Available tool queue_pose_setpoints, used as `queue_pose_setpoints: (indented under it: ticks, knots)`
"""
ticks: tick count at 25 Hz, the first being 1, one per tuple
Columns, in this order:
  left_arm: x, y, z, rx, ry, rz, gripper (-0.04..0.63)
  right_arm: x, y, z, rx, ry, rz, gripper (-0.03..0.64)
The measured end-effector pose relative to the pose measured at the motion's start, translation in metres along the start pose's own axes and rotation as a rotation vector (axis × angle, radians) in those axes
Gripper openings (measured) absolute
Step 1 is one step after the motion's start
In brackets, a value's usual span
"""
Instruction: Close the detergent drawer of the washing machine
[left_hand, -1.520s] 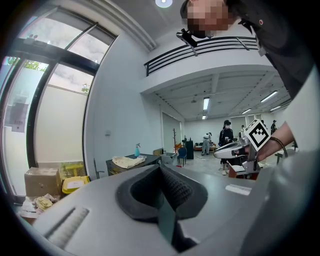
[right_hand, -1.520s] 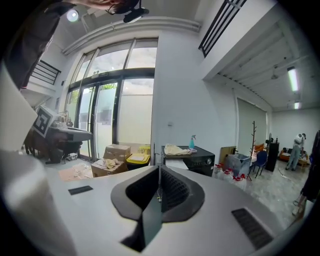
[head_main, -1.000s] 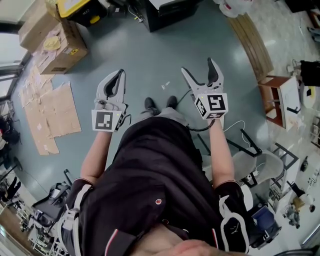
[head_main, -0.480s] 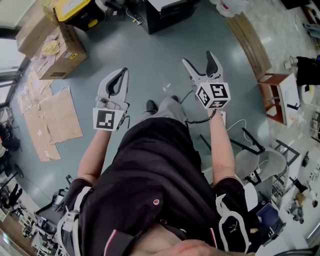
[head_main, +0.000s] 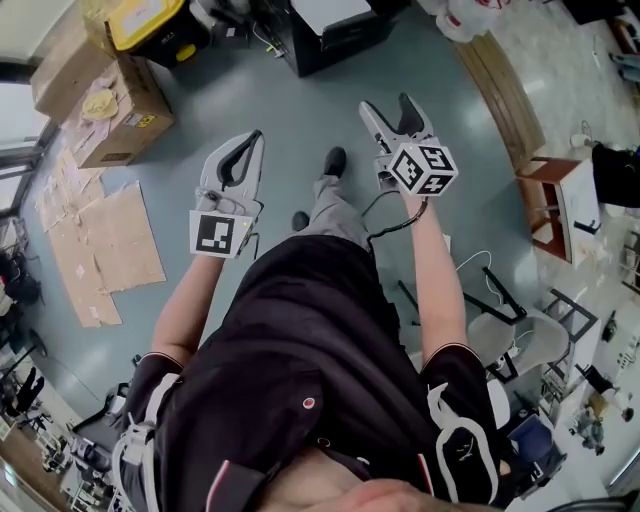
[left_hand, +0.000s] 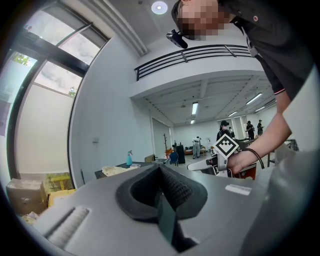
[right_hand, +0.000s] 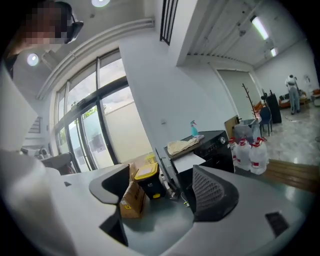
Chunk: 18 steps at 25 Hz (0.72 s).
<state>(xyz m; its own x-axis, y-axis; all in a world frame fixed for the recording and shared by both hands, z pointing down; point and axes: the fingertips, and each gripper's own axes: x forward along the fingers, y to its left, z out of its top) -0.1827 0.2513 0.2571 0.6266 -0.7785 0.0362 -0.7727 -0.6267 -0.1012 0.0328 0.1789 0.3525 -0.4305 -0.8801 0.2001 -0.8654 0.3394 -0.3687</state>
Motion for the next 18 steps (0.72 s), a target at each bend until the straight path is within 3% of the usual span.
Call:
queue_pose_setpoints:
  ticks: [12,18]
  knots:
    - [0.142,0.052,-0.022,-0.026,0.057,0.031,0.0,0.13,-0.091,-0.008,0.248,0.068,0.091,0.388]
    - [0.197,0.07,-0.034,0.0,0.08,0.037,0.0,0.185,-0.118,-0.027,0.326,0.127,0.147,0.379]
